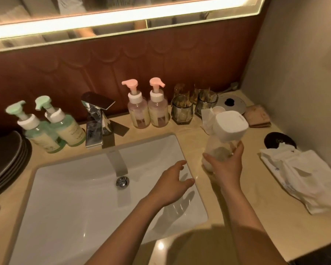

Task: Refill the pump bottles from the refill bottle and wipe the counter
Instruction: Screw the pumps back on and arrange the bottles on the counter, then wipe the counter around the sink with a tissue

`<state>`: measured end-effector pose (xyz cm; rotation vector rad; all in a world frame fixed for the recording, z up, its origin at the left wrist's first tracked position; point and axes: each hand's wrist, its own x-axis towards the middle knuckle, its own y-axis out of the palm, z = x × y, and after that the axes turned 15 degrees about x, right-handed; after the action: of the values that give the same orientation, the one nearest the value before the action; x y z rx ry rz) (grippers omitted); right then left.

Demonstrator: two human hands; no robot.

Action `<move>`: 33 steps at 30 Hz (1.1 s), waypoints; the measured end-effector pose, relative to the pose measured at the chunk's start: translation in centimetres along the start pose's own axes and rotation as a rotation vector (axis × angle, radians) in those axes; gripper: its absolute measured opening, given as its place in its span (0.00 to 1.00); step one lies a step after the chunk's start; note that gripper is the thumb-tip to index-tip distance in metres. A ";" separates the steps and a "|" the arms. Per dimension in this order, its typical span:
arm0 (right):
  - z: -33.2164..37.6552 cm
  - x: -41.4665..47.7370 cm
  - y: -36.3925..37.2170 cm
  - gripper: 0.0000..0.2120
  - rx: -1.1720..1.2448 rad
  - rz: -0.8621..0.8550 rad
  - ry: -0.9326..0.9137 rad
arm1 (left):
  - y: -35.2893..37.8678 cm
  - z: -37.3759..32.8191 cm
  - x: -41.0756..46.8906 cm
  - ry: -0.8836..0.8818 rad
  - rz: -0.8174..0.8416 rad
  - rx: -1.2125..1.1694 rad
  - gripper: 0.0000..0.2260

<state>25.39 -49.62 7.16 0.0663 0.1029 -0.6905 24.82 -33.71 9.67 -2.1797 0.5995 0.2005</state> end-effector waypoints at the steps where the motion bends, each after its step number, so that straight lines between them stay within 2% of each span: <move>1: -0.1 0.5 0.7 0.40 -0.024 -0.016 -0.008 | 0.0 0.0 0.0 -0.001 -0.003 0.003 0.27; 4: -0.5 2.3 2.7 0.34 -0.065 -0.018 -0.013 | 0.4 0.0 0.2 -0.018 0.004 -0.013 0.27; 11: -0.5 6.7 7.7 0.39 -0.087 0.058 -0.032 | 0.9 0.3 1.3 -0.059 0.014 -0.047 0.27; 15: -0.7 8.4 10.1 0.34 -0.139 0.073 -0.041 | 0.7 0.9 1.9 -0.090 0.008 -0.047 0.26; 21: -1.0 9.8 11.1 0.41 -0.200 0.086 -0.049 | 0.8 1.3 2.0 -0.114 -0.001 -0.055 0.25; 27: -1.4 8.3 9.5 0.49 -0.130 0.153 -0.014 | 0.7 1.0 1.0 -0.102 -0.011 -0.071 0.25; 30: -2.0 6.1 7.0 0.42 -0.065 0.147 -0.037 | 0.8 0.2 0.6 -0.074 -0.019 -0.067 0.23; 33: -3.1 3.3 3.2 0.26 0.005 0.151 0.003 | 1.4 -0.9 0.0 -0.019 0.009 -0.068 0.19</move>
<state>29.75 -48.93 3.79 0.0797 0.0983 -0.5402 24.08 -35.14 9.23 -2.2386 0.6004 0.2497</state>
